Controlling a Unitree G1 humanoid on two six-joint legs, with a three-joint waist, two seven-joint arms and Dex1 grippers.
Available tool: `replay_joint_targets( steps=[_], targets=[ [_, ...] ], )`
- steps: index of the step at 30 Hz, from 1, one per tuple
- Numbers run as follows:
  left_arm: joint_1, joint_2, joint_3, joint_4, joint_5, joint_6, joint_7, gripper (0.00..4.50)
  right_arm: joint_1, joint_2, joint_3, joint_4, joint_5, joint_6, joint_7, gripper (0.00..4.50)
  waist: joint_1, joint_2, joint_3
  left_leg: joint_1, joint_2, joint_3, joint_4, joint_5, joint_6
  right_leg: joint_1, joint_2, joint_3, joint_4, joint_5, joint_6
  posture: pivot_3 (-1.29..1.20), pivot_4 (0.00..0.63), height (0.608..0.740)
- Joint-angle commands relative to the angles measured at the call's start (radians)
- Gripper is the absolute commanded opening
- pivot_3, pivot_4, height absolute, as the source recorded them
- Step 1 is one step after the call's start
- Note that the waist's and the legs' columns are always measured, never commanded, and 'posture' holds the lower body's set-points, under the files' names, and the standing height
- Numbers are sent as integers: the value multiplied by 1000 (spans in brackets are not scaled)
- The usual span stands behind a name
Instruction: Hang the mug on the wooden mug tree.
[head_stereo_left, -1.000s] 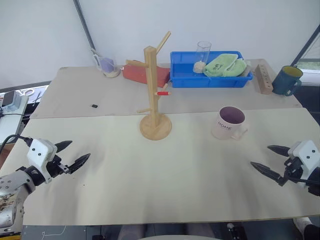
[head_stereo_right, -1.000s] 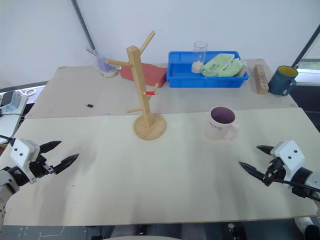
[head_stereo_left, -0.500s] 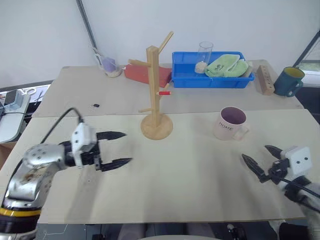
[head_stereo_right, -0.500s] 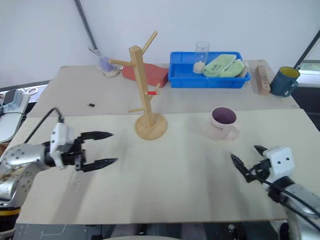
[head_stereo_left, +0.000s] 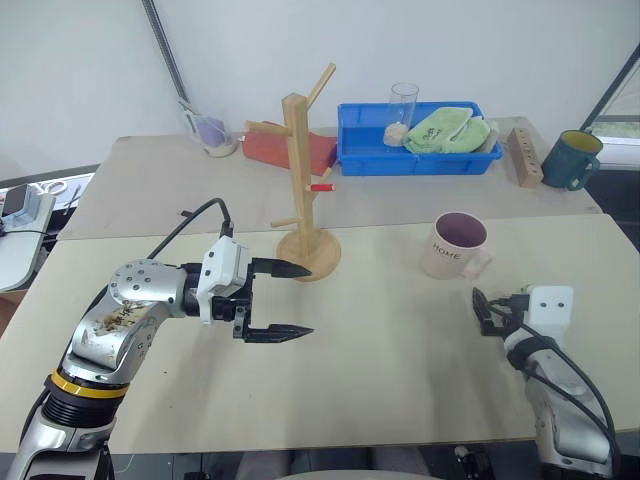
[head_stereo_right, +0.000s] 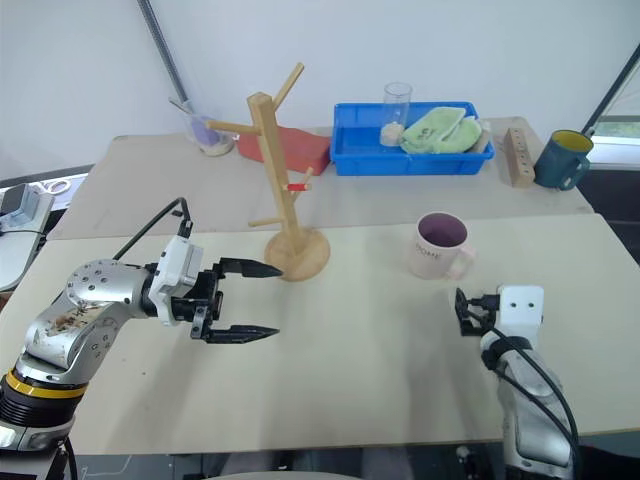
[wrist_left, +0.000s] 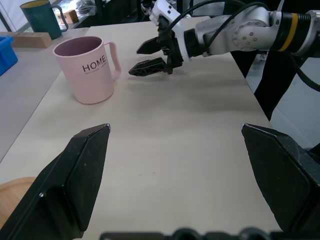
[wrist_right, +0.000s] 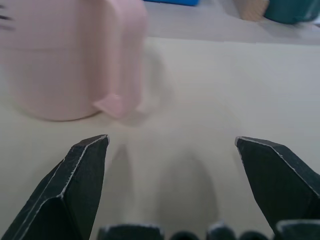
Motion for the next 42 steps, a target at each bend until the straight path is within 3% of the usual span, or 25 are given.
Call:
replay_joint_targets(
  steps=[1,16,23,29,36,42],
  targets=[
    [5,-1,13,-4,5,-14,6,4500,-47,8,2,-5,-13,-25,-35,4485,0,0,0,0,0,0,0,0,0,0,1,0,0,0,0,0,150,727],
    [5,-15,15,-8,8,-10,34,4500,-166,22,43,61,-31,-2,-84,4485,0,0,0,-1,1,-6,1,0,1,1,6,3,1,0,0,0,150,727],
    [6,-19,12,1,26,-18,35,4500,-229,32,49,206,-38,-54,-94,2417,-3,1,0,-1,1,-6,1,5,9,1,6,3,1,0,0,0,150,727],
    [13,-17,27,-6,30,-8,58,4500,-244,24,55,242,-28,-101,-69,173,-3,1,-1,-1,1,-6,1,5,9,2,6,3,1,0,0,0,150,727],
    [88,4,136,-6,9,21,136,4500,-218,-94,137,153,-88,-177,64,45,0,1,-1,-2,1,-6,0,5,9,2,6,4,1,0,0,0,150,727],
    [200,17,266,36,7,-19,157,4500,-340,-359,343,-24,-190,-180,371,45,-21,2,0,-1,1,-6,0,5,9,1,6,5,2,0,0,0,150,727]
  ],
)
